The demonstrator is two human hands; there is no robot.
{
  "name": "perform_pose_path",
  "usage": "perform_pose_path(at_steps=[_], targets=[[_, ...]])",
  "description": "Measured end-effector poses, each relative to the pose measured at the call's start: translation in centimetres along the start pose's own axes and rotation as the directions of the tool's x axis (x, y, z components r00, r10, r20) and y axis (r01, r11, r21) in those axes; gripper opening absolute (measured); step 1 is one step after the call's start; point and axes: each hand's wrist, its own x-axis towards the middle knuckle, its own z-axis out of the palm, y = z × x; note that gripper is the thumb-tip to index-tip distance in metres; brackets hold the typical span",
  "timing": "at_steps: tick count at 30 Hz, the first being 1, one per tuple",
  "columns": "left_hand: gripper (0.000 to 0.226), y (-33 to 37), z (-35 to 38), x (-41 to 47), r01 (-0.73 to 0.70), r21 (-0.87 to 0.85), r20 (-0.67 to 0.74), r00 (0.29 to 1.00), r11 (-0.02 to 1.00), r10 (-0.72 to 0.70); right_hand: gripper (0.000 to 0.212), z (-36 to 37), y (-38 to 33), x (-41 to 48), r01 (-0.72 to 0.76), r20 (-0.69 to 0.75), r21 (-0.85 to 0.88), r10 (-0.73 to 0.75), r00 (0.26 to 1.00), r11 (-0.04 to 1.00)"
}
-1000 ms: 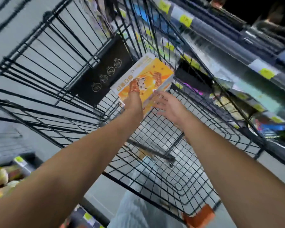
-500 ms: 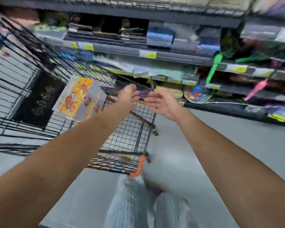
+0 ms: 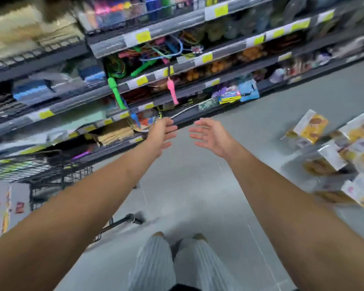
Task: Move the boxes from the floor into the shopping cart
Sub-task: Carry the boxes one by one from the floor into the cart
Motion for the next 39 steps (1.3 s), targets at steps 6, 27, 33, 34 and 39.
perform_pose_path(at_steps=[6,27,33,34,39], targets=[[0.018,0.8,15.1,1.3,-0.036,0.219,0.214,0.977,0.975,-0.012,0.019,-13.7,-1.6,-3.7,0.087,-0.219,0.194,-0.043,0.975,0.977],[0.036,4.6,63.7,5.1,-0.312,0.654,0.604,0.764,0.689,-0.227,0.016,-54.0,-7.8,-11.0,0.36,-0.696,0.518,0.138,0.705,0.776],[0.074,2.8,73.4,4.7,-0.332,0.715,0.598,0.746,0.615,-0.292,0.016,-63.1,-7.6,-13.9,0.401,-0.742,0.555,0.215,0.635,0.729],[0.075,2.5,75.1,4.5,-0.341,0.72,0.602,0.74,0.604,-0.3,0.018,-64.9,-7.4,-14.4,0.4,-0.746,0.557,0.227,0.626,0.727],[0.07,0.0,85.0,3.9,-0.382,0.743,0.608,0.729,0.55,-0.315,0.024,-75.6,-6.6,-16.4,0.353,-0.74,0.579,0.292,0.606,0.735]])
